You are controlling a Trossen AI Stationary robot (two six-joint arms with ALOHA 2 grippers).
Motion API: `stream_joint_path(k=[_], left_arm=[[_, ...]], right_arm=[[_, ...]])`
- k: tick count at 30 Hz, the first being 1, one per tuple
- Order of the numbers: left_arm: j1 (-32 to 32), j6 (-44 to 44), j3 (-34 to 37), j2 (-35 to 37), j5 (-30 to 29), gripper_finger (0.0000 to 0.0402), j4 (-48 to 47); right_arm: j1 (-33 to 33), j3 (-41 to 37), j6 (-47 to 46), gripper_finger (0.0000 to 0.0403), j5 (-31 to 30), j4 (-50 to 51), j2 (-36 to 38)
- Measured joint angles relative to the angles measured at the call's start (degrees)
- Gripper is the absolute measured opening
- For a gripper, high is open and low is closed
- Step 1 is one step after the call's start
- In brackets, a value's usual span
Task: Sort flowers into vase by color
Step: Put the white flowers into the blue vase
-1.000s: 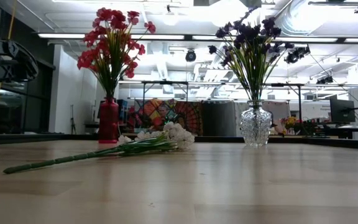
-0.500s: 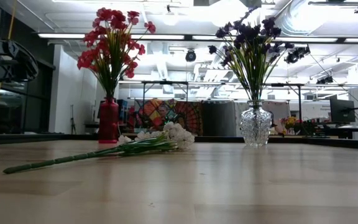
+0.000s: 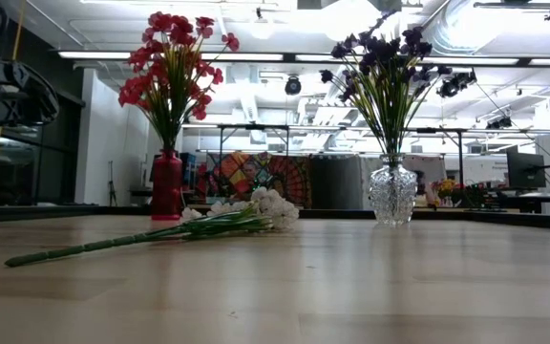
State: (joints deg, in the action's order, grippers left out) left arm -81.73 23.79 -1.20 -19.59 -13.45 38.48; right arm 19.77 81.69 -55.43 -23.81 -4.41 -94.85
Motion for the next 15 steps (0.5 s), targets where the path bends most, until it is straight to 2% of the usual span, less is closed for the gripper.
stream_joint_path(k=[4,15], left_arm=[[0.0,-0.7,-1.8,0.0,0.1,0.023,0.5],[0.0,-13.7,-9.1,0.0,1.8,0.0229,1.7]], right_arm=[[0.0,0.0,0.9,0.0243,0.1,-0.5,0.0],[0.0,0.0,1.9,0.0243,0.2,-0.7,0.0]])
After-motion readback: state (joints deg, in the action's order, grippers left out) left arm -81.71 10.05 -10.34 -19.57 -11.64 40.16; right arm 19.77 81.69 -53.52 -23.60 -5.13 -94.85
